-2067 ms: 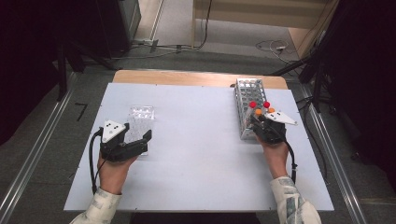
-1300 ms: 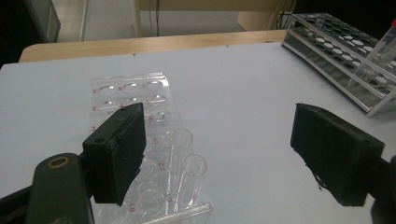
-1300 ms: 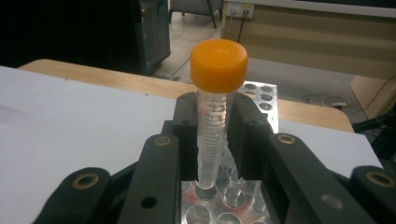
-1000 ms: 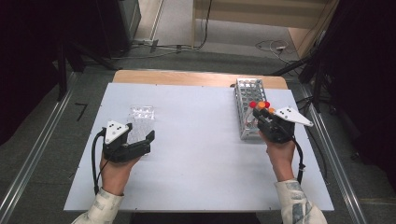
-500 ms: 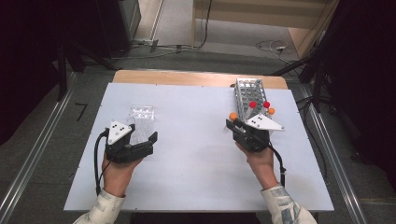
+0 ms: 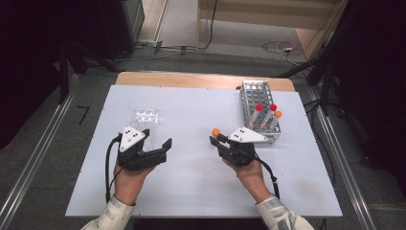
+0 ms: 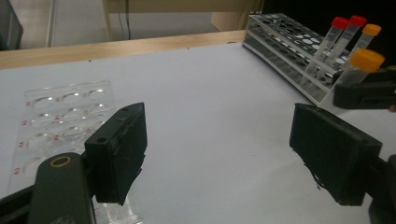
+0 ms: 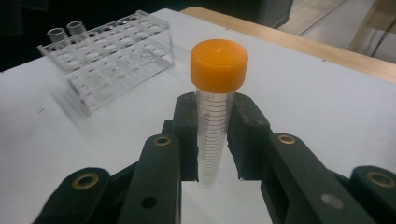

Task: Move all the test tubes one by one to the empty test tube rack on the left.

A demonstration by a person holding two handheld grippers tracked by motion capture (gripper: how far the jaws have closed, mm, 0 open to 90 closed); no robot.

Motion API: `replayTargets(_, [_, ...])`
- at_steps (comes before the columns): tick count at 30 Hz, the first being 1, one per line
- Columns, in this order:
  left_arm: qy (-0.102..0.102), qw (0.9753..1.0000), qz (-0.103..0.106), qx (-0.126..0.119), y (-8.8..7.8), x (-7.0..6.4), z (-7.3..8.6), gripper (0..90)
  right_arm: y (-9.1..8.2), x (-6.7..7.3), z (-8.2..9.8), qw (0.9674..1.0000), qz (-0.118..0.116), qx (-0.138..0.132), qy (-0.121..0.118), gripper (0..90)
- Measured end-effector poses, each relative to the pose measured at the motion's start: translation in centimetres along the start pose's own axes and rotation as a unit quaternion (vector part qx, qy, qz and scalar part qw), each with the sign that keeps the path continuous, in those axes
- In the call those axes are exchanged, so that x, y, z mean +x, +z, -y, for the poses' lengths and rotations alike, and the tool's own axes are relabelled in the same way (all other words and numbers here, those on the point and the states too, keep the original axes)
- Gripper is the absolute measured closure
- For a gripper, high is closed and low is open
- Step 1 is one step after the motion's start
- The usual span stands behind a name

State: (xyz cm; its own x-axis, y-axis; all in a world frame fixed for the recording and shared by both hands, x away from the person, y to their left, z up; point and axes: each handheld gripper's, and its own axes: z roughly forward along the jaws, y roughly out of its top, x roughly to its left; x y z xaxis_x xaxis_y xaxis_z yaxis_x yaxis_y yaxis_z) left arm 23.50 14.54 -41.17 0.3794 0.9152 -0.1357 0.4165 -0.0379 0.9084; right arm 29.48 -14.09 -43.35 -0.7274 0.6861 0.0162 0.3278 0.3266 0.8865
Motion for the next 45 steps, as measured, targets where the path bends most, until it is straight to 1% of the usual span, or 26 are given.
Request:
replayTargets(6, [0.013, 0.9996, 0.024, 0.001, 0.5, -1.5, 0.1, 20.7, 0.9, 1.9, 0.2, 0.9995, -0.024, 0.010, -0.019, 71.3])
replayTargets(8, [0.016, 0.9992, 0.037, 0.002, 0.8, -2.2, 0.2, 21.6, 1.1, 2.5, 0.3, 0.9992, -0.030, 0.013, -0.022, 71.3])
replayTargets(11, [0.030, 0.9978, 0.058, 0.006, 1.4, -3.4, 0.4, 24.3, 1.5, 3.4, 0.5, 0.9986, -0.038, 0.019, -0.031, 71.3])
replayTargets(14, [0.036, 0.9953, 0.089, 0.009, 1.7, -4.2, 0.5, 32.8, 1.9, 4.3, 0.7, 0.9979, -0.044, 0.023, -0.042, 71.4])
replayTargets(16, [0.040, 0.9941, 0.100, 0.009, 1.9, -4.5, 0.6, 40.0, 2.0, 4.8, 0.7, 0.9975, -0.049, 0.022, -0.046, 71.3])
replayTargets(18, [0.046, 0.9932, 0.106, 0.014, 2.0, -4.6, 0.6, 45.4, 2.0, 5.2, 0.6, 0.9972, -0.053, 0.020, -0.049, 71.4])
replayTargets(23, [0.044, 0.9926, 0.112, 0.013, 2.2, -4.6, 0.6, 54.7, 1.8, 5.5, 0.5, 0.9969, -0.060, 0.016, -0.048, 71.4])
replayTargets(29, [0.050, 0.9915, 0.119, 0.017, 2.4, -4.7, 0.8, 62.9, 1.8, 5.9, 0.4, 0.9962, -0.068, 0.016, -0.053, 71.3])
replayTargets(32, [0.056, 0.9909, 0.121, 0.021, 2.5, -4.8, 0.8, 67.8, 1.8, 6.0, 0.4, 0.9960, -0.070, 0.016, -0.053, 71.3])
replayTargets(39, [0.064, 0.9911, 0.115, 0.023, 2.4, -4.8, 0.8, 70.0, 1.8, 6.1, 0.4, 0.9958, -0.072, 0.016, -0.054, 70.8])
replayTargets(40, [0.063, 0.9911, 0.115, 0.021, 2.4, -4.8, 0.8, 70.1, 1.8, 6.1, 0.4, 0.9958, -0.072, 0.016, -0.054, 69.9])
replayTargets(42, [0.061, 0.9914, 0.114, 0.019, 2.2, -4.7, 0.7, 70.2, 1.8, 6.0, 0.4, 0.9949, -0.082, 0.017, -0.057, 59.8])
replayTargets(43, [0.060, 0.9914, 0.115, 0.018, 2.2, -4.6, 0.7, 70.2, 1.8, 6.0, 0.4, 0.9942, -0.087, 0.019, -0.061, 56.0])
replayTargets(45, [0.058, 0.9919, 0.112, 0.016, 1.9, -4.4, 0.6, 70.2, 1.7, 5.8, 0.4, 0.9936, -0.089, 0.023, -0.065, 49.9])
